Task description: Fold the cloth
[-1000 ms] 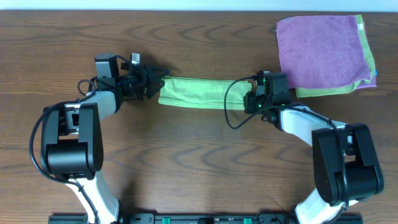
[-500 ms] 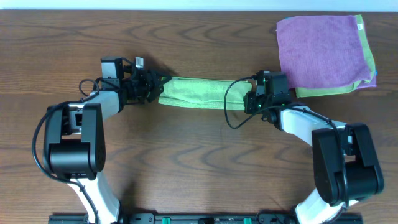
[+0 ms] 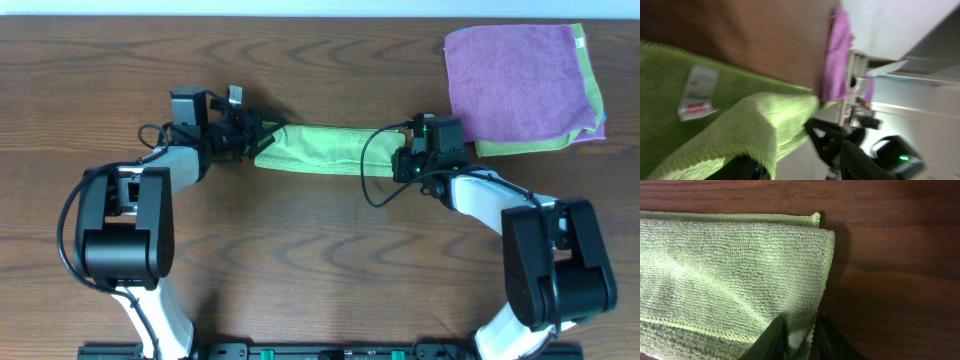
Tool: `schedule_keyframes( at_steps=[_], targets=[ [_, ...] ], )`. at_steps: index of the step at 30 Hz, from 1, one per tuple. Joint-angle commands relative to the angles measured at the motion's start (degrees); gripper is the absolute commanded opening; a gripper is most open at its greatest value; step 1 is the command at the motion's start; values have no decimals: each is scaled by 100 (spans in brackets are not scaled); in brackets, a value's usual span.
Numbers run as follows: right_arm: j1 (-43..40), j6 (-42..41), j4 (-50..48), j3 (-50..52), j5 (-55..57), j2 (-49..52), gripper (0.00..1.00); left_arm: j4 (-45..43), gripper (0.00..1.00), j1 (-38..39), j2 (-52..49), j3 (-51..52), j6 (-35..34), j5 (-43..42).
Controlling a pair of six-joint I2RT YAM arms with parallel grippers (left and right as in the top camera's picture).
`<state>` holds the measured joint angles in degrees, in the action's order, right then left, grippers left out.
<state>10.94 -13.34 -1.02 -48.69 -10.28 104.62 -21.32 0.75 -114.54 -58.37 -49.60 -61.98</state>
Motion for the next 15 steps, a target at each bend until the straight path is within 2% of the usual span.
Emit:
schedule_keyframes(
  at_steps=[1,7,15],
  targets=[
    [-35,50,105,-11,61,50,23,-398,48,-181,131,-68,-713,-599],
    [-35,50,188,-11,61,50,23,-1215,47,-350,131,-68,-1506,-975],
    [-35,50,203,-11,61,50,23,-1322,48,-433,131,-68,-1462,-1161]
  ],
)
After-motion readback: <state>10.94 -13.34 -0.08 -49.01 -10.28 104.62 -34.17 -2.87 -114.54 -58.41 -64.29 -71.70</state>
